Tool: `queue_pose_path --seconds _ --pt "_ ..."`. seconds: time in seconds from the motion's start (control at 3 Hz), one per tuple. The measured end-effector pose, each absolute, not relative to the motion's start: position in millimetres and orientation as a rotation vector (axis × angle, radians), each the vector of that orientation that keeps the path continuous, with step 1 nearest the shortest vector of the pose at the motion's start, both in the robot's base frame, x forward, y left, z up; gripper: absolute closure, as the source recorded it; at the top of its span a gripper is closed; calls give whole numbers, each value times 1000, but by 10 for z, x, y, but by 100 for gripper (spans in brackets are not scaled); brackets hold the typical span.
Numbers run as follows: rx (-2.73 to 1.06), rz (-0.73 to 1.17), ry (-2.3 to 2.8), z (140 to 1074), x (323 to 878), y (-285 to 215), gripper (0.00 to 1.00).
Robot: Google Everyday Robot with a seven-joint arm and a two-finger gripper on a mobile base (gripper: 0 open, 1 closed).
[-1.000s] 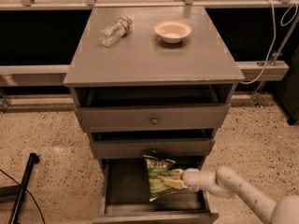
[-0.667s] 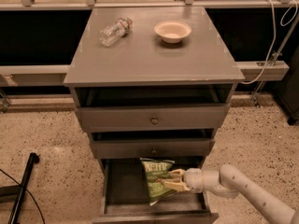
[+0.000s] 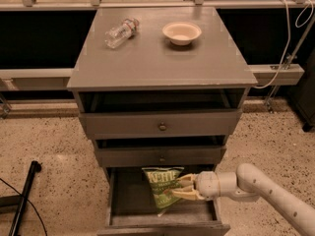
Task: Pick green jalapeno chip bag from bottom drawer and place on counter
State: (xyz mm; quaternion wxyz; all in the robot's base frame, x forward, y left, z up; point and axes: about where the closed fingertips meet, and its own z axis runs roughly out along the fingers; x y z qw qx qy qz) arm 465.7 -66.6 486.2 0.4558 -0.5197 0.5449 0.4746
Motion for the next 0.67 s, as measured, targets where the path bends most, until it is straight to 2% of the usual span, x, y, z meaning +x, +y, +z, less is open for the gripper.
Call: queue_pose_path --seconds 0.33,0.67 --pt "-1364 1115 1314 5348 4642 -637 100" --pt "-1364 1115 1314 5348 4642 -636 100"
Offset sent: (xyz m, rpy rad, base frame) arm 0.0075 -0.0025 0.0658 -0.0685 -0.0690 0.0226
